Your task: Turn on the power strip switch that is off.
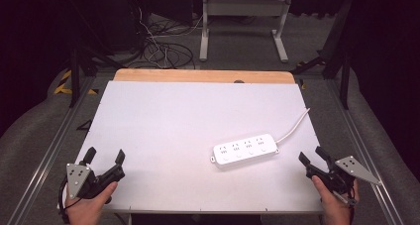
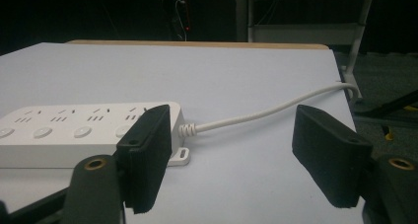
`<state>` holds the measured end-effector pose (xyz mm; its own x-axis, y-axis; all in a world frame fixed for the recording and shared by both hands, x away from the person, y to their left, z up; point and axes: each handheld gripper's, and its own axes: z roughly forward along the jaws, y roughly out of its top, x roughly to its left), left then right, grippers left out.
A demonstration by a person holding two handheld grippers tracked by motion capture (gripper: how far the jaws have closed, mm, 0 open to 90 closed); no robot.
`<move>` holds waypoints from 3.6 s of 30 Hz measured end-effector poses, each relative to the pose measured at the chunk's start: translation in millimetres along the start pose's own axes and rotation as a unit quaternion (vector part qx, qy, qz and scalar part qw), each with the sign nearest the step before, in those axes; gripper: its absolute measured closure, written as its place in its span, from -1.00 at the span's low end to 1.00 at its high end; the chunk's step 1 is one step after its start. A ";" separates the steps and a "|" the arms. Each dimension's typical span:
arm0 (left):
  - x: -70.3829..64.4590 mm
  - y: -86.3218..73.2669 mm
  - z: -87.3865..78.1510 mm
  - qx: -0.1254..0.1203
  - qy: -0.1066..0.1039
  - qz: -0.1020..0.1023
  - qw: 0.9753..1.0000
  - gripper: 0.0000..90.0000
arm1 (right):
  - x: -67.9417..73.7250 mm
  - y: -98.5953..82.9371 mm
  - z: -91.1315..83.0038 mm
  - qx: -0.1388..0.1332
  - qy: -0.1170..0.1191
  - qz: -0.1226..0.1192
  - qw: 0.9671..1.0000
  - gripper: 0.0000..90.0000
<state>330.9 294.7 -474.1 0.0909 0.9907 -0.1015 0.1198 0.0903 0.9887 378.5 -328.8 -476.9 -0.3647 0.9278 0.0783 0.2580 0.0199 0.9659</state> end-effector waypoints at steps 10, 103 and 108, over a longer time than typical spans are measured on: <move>-1.1 0.0 1.2 0.001 -0.003 0.003 1.000 -0.76 | -0.1 -0.5 -1.3 -0.001 0.000 0.000 1.000 -0.29; 0.2 -1.1 -9.6 -0.002 -0.006 0.019 1.000 -0.75 | 55.8 27.6 61.4 0.078 0.114 -0.071 0.988 1.00; 1.9 -1.5 -12.1 0.000 -0.005 0.024 1.000 -0.75 | 61.7 21.7 72.8 0.097 0.117 -0.074 0.986 1.00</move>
<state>318.9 297.7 -474.4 0.1069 0.9928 -0.0541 0.1154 0.0417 0.9924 426.7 -244.0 -469.1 -0.6016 0.7986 0.0163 0.3437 0.2404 0.9078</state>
